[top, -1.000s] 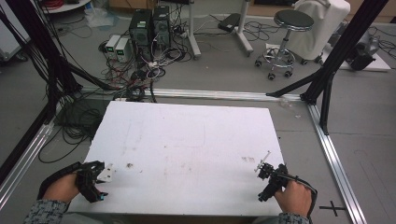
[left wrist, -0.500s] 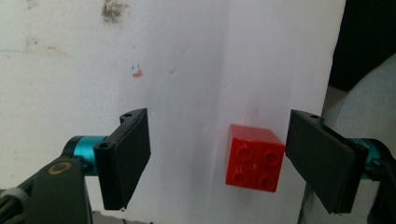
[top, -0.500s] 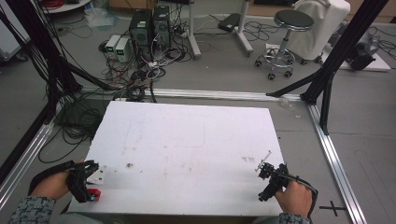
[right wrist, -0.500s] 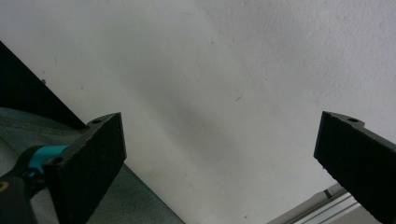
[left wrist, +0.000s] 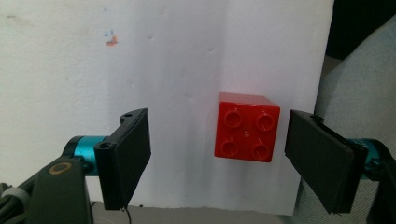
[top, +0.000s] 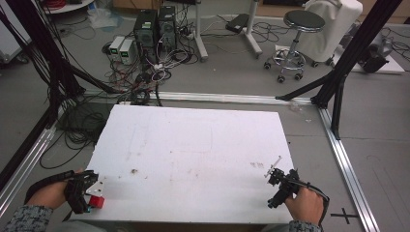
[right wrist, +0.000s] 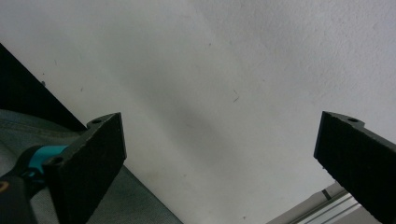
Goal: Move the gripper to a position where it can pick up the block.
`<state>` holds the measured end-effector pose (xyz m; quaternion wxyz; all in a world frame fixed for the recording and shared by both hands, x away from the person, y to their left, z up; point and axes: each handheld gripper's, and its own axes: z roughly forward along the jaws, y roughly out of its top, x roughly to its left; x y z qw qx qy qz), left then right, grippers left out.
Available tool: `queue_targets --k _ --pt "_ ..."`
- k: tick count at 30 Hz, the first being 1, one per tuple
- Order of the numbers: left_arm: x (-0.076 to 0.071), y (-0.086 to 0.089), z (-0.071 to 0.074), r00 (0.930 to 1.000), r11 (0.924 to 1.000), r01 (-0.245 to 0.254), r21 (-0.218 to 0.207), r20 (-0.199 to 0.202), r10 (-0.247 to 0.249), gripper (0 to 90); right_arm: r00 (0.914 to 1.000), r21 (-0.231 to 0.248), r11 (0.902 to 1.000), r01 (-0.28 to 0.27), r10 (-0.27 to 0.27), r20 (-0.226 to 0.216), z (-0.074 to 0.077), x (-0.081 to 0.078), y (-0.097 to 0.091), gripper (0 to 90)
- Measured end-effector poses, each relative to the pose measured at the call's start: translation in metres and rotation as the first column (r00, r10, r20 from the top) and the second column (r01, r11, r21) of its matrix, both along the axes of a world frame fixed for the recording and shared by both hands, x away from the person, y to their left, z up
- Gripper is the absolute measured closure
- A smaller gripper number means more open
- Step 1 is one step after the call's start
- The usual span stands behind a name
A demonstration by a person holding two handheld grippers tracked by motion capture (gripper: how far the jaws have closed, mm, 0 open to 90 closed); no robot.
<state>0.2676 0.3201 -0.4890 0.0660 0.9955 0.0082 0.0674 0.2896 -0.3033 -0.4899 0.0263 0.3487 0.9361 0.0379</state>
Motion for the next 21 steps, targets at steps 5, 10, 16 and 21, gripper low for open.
queue_targets --k 5,10,16,21 --pt "-0.003 0.001 -0.004 0.999 0.999 0.043 0.012 -0.014 -0.043 22.7 1.0 -0.001 1.0 -0.002 0.002 0.0 0.0 0.0 0.0 1.4" --pt "-0.004 0.001 -0.01 0.9979 0.9974 0.063 0.035 -0.019 -0.062 22.8 1.0 -0.002 1.0 -0.007 0.007 -0.003 0.0 0.0 0.0 1.4" --pt "-0.004 0.0 -0.018 0.9961 0.9961 0.083 0.028 -0.034 -0.082 22.8 1.0 -0.003 1.0 -0.006 0.006 -0.006 0.0 0.0 0.0 1.4" --pt "-0.004 -0.001 -0.023 0.9946 0.9948 0.092 0.045 -0.054 -0.089 22.8 1.0 0.0 1.0 -0.002 0.002 -0.005 0.001 0.0 0.0 1.4"
